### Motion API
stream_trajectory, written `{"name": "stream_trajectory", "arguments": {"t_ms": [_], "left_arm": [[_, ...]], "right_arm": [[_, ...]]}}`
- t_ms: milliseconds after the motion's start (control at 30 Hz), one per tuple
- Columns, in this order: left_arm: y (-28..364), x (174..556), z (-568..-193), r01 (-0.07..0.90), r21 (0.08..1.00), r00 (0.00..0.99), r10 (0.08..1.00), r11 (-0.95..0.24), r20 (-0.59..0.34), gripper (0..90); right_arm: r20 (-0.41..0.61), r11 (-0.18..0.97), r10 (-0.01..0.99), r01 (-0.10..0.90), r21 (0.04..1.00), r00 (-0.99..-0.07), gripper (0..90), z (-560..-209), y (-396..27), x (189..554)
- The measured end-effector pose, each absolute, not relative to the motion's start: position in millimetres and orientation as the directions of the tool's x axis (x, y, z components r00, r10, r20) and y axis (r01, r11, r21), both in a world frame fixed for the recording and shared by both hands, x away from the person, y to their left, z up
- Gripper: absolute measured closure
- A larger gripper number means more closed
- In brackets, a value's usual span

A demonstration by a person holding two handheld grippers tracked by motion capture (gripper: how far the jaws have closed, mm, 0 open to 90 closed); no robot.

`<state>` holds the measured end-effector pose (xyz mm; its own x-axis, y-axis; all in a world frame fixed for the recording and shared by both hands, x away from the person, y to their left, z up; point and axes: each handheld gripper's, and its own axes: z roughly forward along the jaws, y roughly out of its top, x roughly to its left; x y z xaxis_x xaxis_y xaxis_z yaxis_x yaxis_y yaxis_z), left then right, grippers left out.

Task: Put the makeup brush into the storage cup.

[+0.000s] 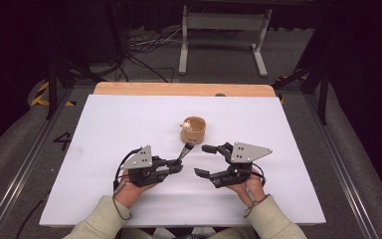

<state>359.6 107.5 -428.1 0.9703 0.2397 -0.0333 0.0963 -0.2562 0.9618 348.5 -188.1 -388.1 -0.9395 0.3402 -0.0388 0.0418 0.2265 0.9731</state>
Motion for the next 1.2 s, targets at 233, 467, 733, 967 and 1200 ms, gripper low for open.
{"name": "stream_trajectory", "arguments": {"t_ms": [233,467,733,967,1200], "left_arm": [[101.4,357.6,-428.1,0.083,0.960,0.976,0.217,-0.269,-0.024,78.6],[95.8,353.9,-428.0,0.064,0.959,0.981,0.191,-0.278,-0.010,78.6],[91.8,351.1,-429.1,0.054,0.956,0.985,0.170,-0.287,-0.005,78.6],[91.7,350.6,-429.5,0.047,0.956,0.986,0.167,-0.289,0.002,78.6],[91.8,350.2,-430.6,0.022,0.953,0.987,0.158,-0.302,0.027,78.4]], "right_arm": [[-0.028,0.207,0.324,0.042,0.977,-0.946,30.3,-389.8,-177.3,347.6],[-0.026,0.190,0.337,0.041,0.981,-0.941,39.9,-392.1,-171.9,346.5],[-0.013,0.184,0.319,0.048,0.982,-0.948,48.1,-395.7,-165.0,344.5],[-0.003,0.176,0.291,0.050,0.983,-0.957,60.0,-396.4,-161.1,343.3],[0.011,0.180,0.280,0.064,0.982,-0.960,72.1,-396.8,-160.7,342.0]]}}
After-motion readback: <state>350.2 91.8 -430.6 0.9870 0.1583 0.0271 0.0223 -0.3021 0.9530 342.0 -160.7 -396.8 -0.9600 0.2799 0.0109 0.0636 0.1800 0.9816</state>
